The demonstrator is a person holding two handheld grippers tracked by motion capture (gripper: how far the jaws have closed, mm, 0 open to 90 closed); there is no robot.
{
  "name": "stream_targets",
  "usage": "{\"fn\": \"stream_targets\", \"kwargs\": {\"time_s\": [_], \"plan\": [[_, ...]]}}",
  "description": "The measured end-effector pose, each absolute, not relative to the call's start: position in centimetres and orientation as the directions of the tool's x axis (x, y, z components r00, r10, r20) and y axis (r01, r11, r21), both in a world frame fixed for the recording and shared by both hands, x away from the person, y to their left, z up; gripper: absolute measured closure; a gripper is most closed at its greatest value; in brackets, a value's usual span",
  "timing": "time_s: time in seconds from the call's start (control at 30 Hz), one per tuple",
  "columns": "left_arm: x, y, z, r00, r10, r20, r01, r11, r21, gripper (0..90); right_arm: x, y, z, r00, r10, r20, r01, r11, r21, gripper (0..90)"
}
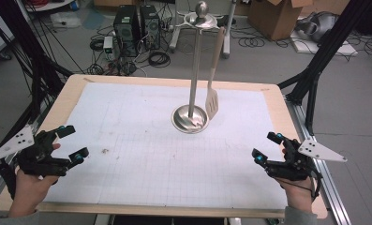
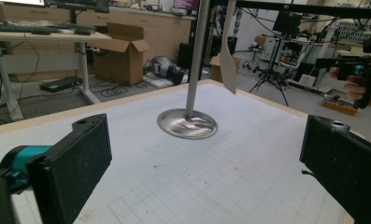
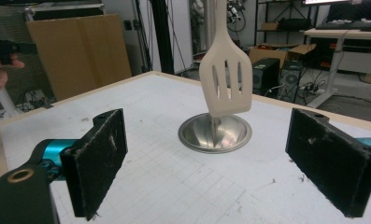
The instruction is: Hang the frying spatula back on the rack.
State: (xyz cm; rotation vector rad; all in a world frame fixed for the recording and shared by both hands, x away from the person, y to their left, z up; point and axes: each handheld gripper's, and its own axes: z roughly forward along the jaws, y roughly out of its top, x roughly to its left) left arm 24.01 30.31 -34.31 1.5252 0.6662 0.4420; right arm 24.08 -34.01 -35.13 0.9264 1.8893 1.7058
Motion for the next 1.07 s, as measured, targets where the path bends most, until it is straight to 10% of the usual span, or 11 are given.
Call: {"fn": "stream_targets", "kwargs": {"time_s": [1.07], "plan": [[24.2, 30.0, -34.9, 0.743, 0.657, -0.128, 0.168, 0.002, 0.986, 2.7, 23.4, -38.0, -36.4, -0.694, 0.704, 0.153, 0.193, -0.023, 0.981, 11.7]]}}
